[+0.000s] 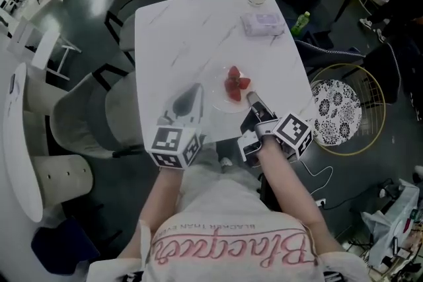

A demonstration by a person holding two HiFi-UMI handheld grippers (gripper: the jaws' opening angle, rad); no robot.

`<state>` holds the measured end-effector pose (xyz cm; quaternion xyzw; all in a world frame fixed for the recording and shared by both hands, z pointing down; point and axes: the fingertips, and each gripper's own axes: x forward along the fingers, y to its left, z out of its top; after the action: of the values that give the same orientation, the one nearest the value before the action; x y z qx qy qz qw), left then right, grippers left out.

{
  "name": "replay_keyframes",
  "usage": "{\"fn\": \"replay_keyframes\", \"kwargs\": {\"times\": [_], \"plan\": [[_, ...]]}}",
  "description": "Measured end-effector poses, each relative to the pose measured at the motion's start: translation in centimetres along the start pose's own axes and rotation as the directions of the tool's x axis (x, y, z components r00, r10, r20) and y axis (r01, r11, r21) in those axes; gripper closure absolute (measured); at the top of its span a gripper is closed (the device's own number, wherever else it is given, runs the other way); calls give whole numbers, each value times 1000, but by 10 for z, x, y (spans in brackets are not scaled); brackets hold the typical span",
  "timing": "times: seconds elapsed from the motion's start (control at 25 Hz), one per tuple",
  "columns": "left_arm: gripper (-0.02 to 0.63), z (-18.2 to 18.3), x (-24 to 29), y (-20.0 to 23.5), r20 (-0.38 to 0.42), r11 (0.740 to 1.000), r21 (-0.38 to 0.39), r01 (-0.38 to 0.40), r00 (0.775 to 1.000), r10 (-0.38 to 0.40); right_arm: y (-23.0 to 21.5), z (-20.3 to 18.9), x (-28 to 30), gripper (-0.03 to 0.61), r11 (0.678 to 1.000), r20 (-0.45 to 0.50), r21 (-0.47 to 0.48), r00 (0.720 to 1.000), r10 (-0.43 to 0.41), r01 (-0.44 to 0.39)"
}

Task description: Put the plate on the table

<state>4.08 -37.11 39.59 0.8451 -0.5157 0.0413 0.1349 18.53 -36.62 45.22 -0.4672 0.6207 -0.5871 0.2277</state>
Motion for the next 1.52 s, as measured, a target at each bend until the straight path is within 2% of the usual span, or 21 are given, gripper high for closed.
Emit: {"fn": "replay_keyframes", "kwargs": {"times": [0.64, 1.08, 1.24, 1.32, 1.4, 1.52], "plan": [[611, -37, 101, 88, -130, 995, -92, 39, 990, -51, -65, 16, 154, 569, 977, -91, -140, 980, -176, 163], [611, -61, 141, 119, -188, 988, -149, 35, 980, -63, -109, 22, 207, 568, 940, -148, -257, 951, -270, 226], [611, -67, 151, 123, -193, 988, -149, 40, 979, -69, -119, 27, 218, 564, 878, -134, -403, 933, -335, 257], [611, -70, 154, 124, -197, 987, -153, 42, 978, -72, -122, 28, 221, 543, 829, -120, -490, 921, -370, 269], [611, -73, 155, 125, -202, 987, -155, 43, 977, -74, -125, 29, 224, 524, 760, -103, -583, 902, -418, 286], [611, -76, 156, 125, -209, 987, -156, 46, 975, -79, -133, 32, 226, 491, 635, -61, -697, 855, -514, 332]]}}
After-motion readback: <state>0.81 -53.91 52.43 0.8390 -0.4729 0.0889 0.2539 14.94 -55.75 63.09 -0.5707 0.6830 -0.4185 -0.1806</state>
